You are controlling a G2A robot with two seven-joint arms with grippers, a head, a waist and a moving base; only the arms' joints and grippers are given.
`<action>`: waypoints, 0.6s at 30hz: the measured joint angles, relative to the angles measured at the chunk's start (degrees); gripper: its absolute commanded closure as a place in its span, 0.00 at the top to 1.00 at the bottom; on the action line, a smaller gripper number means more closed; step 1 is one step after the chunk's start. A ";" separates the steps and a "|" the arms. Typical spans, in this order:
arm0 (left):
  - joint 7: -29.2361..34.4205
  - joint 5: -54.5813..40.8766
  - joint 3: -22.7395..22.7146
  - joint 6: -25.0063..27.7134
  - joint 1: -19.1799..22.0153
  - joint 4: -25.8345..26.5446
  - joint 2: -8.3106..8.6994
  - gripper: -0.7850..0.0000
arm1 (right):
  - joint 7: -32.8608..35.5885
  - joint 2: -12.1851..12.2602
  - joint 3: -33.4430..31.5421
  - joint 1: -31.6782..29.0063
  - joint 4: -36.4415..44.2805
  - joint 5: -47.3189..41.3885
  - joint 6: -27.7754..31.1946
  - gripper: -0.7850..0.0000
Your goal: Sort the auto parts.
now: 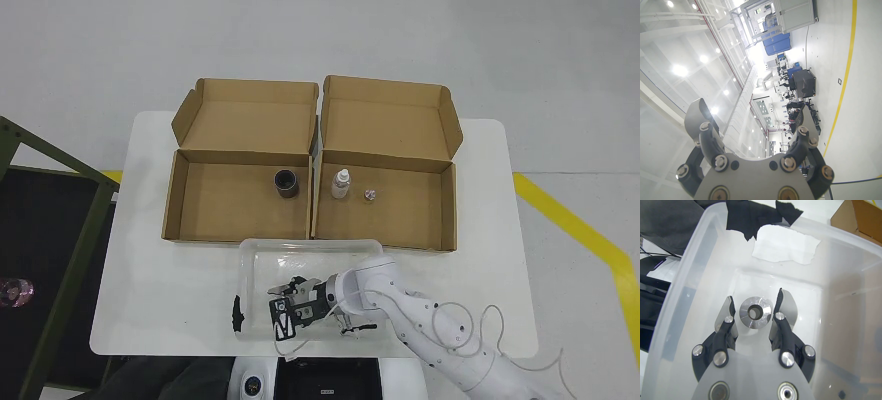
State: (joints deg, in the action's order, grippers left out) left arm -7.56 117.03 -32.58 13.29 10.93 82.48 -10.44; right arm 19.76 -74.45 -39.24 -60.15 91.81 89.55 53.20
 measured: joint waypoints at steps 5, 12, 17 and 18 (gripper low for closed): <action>0.00 0.00 0.00 0.00 0.00 0.00 0.00 1.00 | -0.04 -0.01 0.29 0.20 -0.24 -0.11 -0.15 0.05; 0.00 0.00 0.00 0.00 0.00 0.00 0.00 1.00 | -0.06 -0.04 0.04 1.00 0.20 -0.87 -0.48 0.00; 0.00 0.00 0.00 0.00 0.00 0.00 0.00 1.00 | -0.99 0.09 -1.02 1.30 1.39 -2.18 -1.04 0.00; 0.00 0.00 0.00 0.00 0.00 0.00 0.00 1.00 | -1.16 0.13 -1.35 1.33 1.74 -2.57 -1.28 0.00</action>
State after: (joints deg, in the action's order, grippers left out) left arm -7.56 117.03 -32.58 13.29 10.93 82.48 -10.44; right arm 18.60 -74.31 -40.59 -58.82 93.55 86.98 51.93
